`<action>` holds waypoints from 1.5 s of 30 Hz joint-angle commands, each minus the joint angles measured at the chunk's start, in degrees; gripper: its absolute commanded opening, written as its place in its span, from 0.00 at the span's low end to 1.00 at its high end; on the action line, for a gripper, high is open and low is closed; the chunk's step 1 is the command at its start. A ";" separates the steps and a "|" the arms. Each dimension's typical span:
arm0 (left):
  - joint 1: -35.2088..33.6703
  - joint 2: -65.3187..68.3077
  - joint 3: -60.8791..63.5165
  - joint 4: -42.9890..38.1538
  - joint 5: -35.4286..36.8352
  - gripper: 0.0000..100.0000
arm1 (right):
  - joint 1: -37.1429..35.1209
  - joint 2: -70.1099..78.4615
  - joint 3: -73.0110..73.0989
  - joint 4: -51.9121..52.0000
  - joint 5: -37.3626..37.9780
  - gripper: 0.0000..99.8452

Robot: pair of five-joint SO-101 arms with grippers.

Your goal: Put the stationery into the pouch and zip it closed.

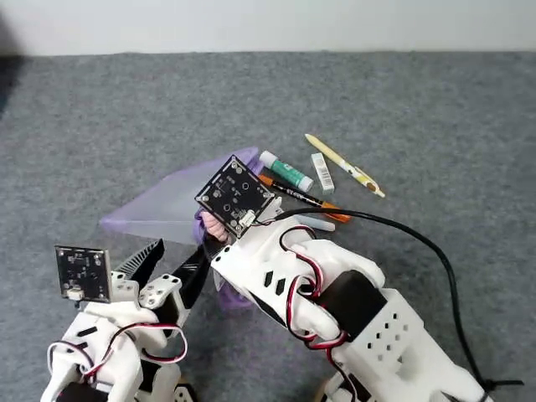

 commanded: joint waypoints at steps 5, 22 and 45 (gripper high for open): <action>0.18 -0.18 -0.57 -0.53 2.29 0.25 | -1.10 0.13 -5.10 2.51 0.70 0.01; 0.09 -0.26 -1.63 -1.32 3.52 0.25 | -4.35 0.13 -6.59 9.27 0.44 0.01; -4.66 -0.18 0.22 -2.37 3.08 0.01 | 3.56 -4.70 -6.42 15.16 0.44 0.01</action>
